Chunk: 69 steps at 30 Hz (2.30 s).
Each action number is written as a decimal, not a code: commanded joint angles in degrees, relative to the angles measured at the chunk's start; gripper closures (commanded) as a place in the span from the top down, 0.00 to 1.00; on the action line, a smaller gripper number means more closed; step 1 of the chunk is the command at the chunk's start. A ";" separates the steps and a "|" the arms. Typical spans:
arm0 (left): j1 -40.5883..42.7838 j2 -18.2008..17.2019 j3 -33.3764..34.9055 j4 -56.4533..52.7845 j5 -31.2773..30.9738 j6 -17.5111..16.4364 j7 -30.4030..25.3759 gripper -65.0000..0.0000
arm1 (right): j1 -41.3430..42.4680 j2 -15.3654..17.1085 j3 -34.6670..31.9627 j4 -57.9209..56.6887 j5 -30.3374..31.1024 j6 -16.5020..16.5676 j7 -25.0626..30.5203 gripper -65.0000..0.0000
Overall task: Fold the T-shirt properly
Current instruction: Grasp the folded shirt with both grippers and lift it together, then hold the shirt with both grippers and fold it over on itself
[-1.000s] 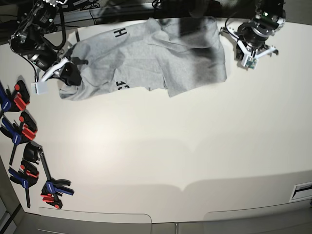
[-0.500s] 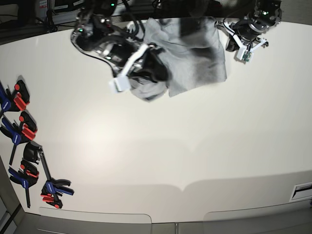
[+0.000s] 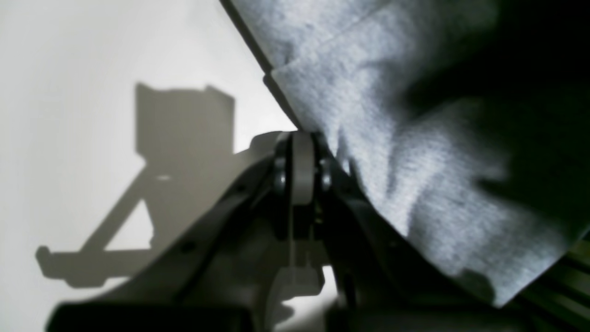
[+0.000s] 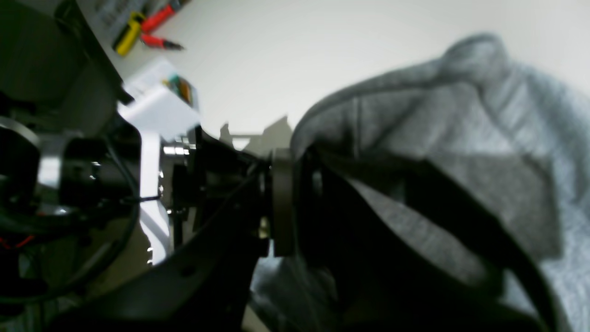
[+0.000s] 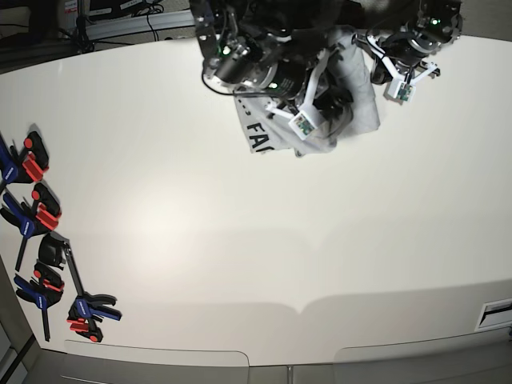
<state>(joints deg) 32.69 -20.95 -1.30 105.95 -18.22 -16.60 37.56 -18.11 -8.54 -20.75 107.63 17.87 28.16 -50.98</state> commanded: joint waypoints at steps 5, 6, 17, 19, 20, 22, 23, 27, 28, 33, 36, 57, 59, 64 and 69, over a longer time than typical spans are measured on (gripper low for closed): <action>0.15 -0.48 -0.15 0.52 -0.11 -0.17 0.17 0.00 | 0.87 -0.46 -2.86 -1.77 1.22 0.04 2.62 0.00; 0.15 -0.48 -0.15 0.52 -0.11 -0.17 0.15 0.00 | 1.29 -0.46 -3.39 -1.95 1.42 0.09 2.49 0.00; 0.17 -0.48 -0.15 0.52 -0.09 -0.17 0.17 0.00 | 6.95 -0.46 -8.72 -0.61 12.07 0.59 1.16 0.47; 0.17 -0.50 -0.15 0.52 -0.09 -0.17 0.17 0.00 | 6.99 -0.46 -8.72 1.46 12.37 0.59 -0.70 0.47; 0.17 -0.50 -0.15 0.52 -0.09 -0.17 0.17 0.00 | 6.99 -0.46 -8.72 2.80 12.35 0.59 -2.62 0.47; 0.17 -0.50 -0.15 0.52 -0.09 -0.17 0.17 0.00 | 6.82 -0.46 -8.72 6.19 12.33 0.52 -8.48 0.47; 0.17 -0.50 -0.15 0.52 -0.09 -0.17 0.17 0.00 | 6.43 -0.46 -8.63 8.13 12.15 0.46 -10.97 0.47; 0.17 -0.50 -0.15 0.52 -0.09 -0.17 0.20 0.00 | 0.04 -0.46 -8.02 15.69 5.86 -2.21 -10.97 0.47; 0.17 -0.50 -0.15 0.52 -0.09 -0.17 0.20 0.00 | -1.73 -0.46 -8.02 17.25 2.60 -3.82 -10.32 0.47; 0.17 -0.50 -0.15 0.52 -0.09 -0.17 0.20 0.00 | -6.29 -0.46 -8.02 18.29 -14.45 -12.92 -7.69 0.47; 0.17 -0.50 -0.15 0.52 -0.09 -0.17 0.20 0.00 | -6.54 -0.46 -8.02 15.34 -17.70 -15.39 -6.12 0.47; 0.17 -0.52 -0.15 0.52 -0.07 -0.17 0.28 0.00 | -6.56 -0.46 -8.04 12.02 -30.77 -21.64 -5.70 0.47; 0.17 -0.52 -0.15 0.52 -0.09 -0.17 0.42 0.00 | -6.56 -0.46 -8.04 13.00 -31.45 -21.94 -6.32 0.47; 0.17 -0.52 -0.15 0.52 -0.09 -0.17 0.46 0.00 | -6.73 -0.46 -8.04 13.53 -31.82 -22.56 -7.98 0.47; 0.15 -0.52 -0.15 0.52 -0.09 -0.17 0.39 0.00 | -7.19 -0.46 -8.04 12.41 -29.35 -22.51 -8.28 0.47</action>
<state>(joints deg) 32.69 -20.97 -1.30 105.95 -18.22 -16.60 37.58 -25.23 -8.54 -28.49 119.31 -11.77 5.96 -60.07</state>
